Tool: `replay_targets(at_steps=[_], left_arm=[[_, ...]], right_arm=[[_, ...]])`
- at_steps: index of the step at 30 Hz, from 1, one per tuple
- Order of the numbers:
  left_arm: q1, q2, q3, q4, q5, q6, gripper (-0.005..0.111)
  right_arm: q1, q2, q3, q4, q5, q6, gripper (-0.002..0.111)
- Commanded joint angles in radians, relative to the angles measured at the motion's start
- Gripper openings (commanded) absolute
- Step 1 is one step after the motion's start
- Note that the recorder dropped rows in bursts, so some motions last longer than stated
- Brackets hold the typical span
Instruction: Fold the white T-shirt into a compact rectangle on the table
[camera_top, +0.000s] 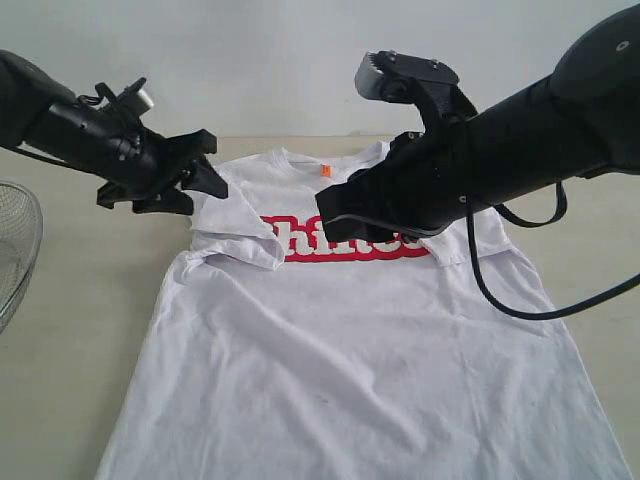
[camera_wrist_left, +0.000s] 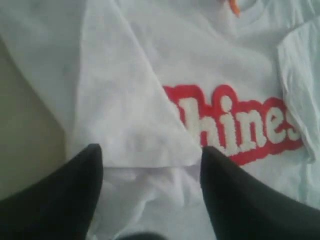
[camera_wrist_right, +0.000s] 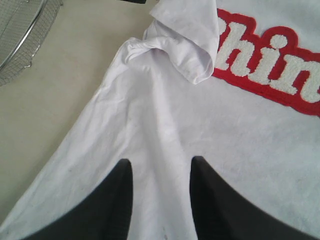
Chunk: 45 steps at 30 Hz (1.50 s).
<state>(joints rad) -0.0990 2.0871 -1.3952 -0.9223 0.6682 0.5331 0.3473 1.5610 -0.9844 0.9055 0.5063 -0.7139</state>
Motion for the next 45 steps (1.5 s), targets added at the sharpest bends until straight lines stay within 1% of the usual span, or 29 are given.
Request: replay_targets(at_steps=[1, 5, 10, 17, 22, 26, 31, 33, 35, 38, 40, 41, 45], left_arm=[[0.009, 0.015, -0.005, 0.031, -0.029, -0.049, 0.056], [0.009, 0.031, -0.005, 0.058, -0.036, -0.052, 0.056], [0.009, 0.058, -0.005, 0.056, -0.049, -0.063, 0.056], [0.009, 0.091, -0.005, -0.011, -0.059, -0.037, 0.056], [0.009, 0.091, -0.005, -0.087, -0.047, 0.036, 0.056], [0.009, 0.099, -0.005, -0.117, -0.042, 0.043, 0.055], [0.007, 0.122, -0.005, -0.119, -0.035, 0.043, 0.054], [0.007, 0.123, -0.005, -0.121, -0.035, 0.043, 0.049], [0.007, 0.123, -0.005, -0.135, -0.035, 0.043, 0.039], [0.007, 0.123, -0.005, -0.164, -0.039, 0.052, 0.019], [0.007, 0.123, -0.005, -0.187, -0.040, 0.061, 0.008], [0.007, 0.123, -0.005, -0.193, -0.040, 0.061, 0.005], [0.007, 0.123, -0.005, -0.224, -0.035, 0.066, 0.005]], right_arm=[[0.002, -0.004, -0.002, -0.001, -0.005, -0.002, 0.034], [0.002, -0.004, -0.002, -0.001, -0.005, -0.002, 0.034], [0.002, -0.004, -0.002, -0.001, -0.005, -0.002, 0.034], [0.002, -0.004, -0.002, -0.001, -0.005, -0.002, 0.034], [0.002, -0.004, -0.002, -0.001, -0.005, -0.002, 0.034], [0.002, -0.004, -0.002, -0.001, -0.030, -0.002, 0.034], [0.002, -0.004, -0.002, -0.001, -0.058, -0.002, 0.034], [0.002, -0.004, -0.002, -0.001, -0.058, -0.002, 0.034], [0.002, -0.004, -0.002, -0.001, -0.058, -0.002, 0.034], [0.002, -0.004, -0.002, -0.001, -0.058, -0.002, 0.034], [0.002, -0.004, -0.002, -0.001, -0.058, -0.002, 0.034], [0.002, -0.004, -0.002, -0.001, -0.058, -0.002, 0.034], [0.002, -0.004, -0.002, -0.001, -0.058, -0.002, 0.034]])
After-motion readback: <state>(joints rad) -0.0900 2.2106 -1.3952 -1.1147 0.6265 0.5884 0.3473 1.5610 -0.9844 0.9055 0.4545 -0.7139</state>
